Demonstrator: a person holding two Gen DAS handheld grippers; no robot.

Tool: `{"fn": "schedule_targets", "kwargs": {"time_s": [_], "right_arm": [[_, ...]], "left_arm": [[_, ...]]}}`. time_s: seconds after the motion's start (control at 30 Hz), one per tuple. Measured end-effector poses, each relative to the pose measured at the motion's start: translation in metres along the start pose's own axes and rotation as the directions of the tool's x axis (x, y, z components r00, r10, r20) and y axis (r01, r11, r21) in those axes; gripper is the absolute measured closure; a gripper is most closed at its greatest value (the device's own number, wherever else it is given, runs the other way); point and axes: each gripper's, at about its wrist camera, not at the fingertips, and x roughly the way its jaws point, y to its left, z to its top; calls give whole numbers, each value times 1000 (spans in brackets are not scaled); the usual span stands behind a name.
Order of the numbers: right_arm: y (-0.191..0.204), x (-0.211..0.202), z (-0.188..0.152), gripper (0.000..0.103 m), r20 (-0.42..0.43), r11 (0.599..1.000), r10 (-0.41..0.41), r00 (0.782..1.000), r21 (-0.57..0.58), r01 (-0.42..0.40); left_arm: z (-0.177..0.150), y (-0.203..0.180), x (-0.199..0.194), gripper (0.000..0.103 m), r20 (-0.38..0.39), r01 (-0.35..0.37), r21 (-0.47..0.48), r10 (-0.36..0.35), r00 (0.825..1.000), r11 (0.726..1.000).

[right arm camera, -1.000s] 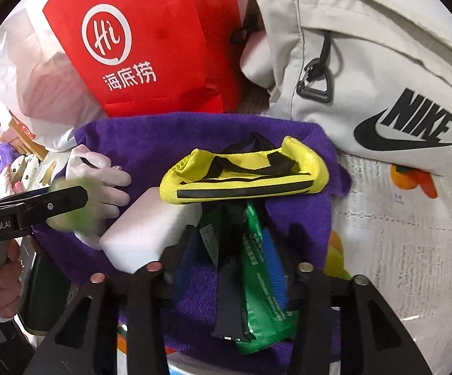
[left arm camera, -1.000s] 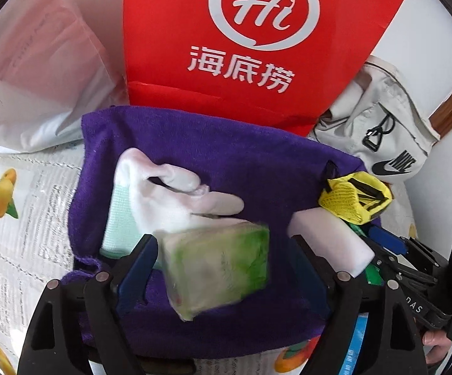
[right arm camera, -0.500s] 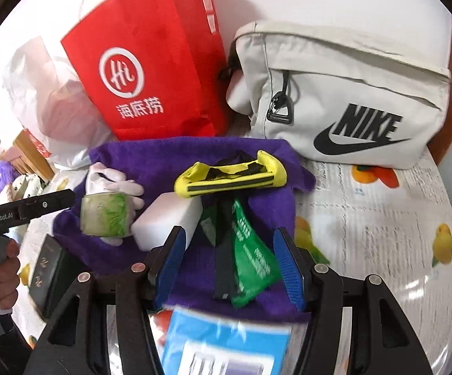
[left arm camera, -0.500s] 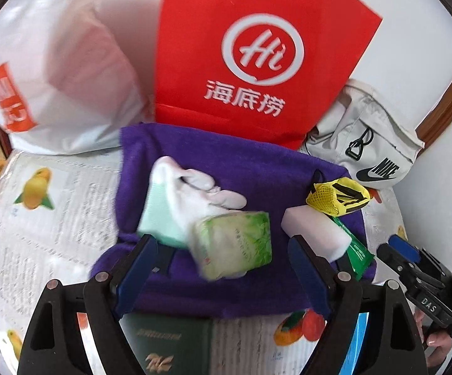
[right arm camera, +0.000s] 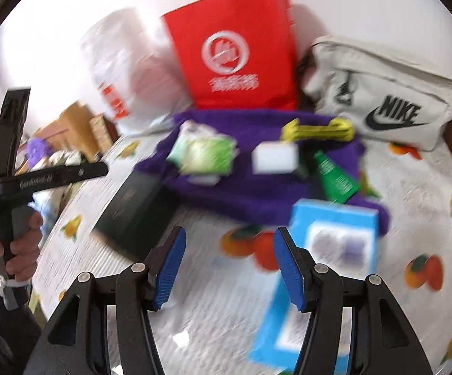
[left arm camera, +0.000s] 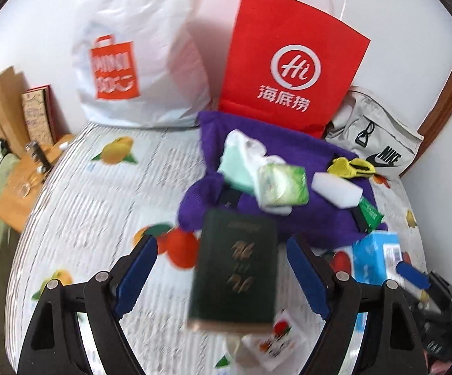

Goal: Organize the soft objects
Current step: 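Grasp the white snack packet with red fruit print with the right tool, then grasp the white mesh bag with the left tool while the right tool holds the snack packet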

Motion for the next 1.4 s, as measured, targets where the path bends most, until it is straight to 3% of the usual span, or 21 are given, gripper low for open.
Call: {"fn": "schedule_targets", "kwargs": {"time_s": [0.23, 0.4, 0.7, 0.77, 0.87, 1.07, 1.4], "right_arm": [[54, 30, -35, 45, -72, 994, 29, 997, -101, -36], [91, 56, -48, 45, -97, 978, -2, 995, -209, -19], [98, 93, -61, 44, -158, 976, -73, 985, -214, 38], [102, 96, -63, 36, -155, 971, -77, 985, -237, 39], [108, 98, -65, 36, -135, 962, -101, 986, -264, 63], [104, 96, -63, 56, -129, 967, -88, 988, -251, 53], [97, 65, -60, 59, -73, 978, -38, 997, -209, 22]], "left_arm": [[-40, 44, -13, 20, -7, -47, -66, 47, 999, 997], [-59, 77, -17, 20, -15, -59, -116, 58, 998, 992], [-88, 108, -11, 20, -28, 9, -183, -14, 1000, 983], [-91, 112, -8, 20, -32, 25, -192, -31, 999, 981], [-94, 114, -6, 20, -36, 33, -202, -41, 998, 979], [-101, 121, -9, 20, -37, 39, -213, -48, 998, 976], [-113, 106, -11, 20, -60, 34, -176, -45, 997, 984]]}}
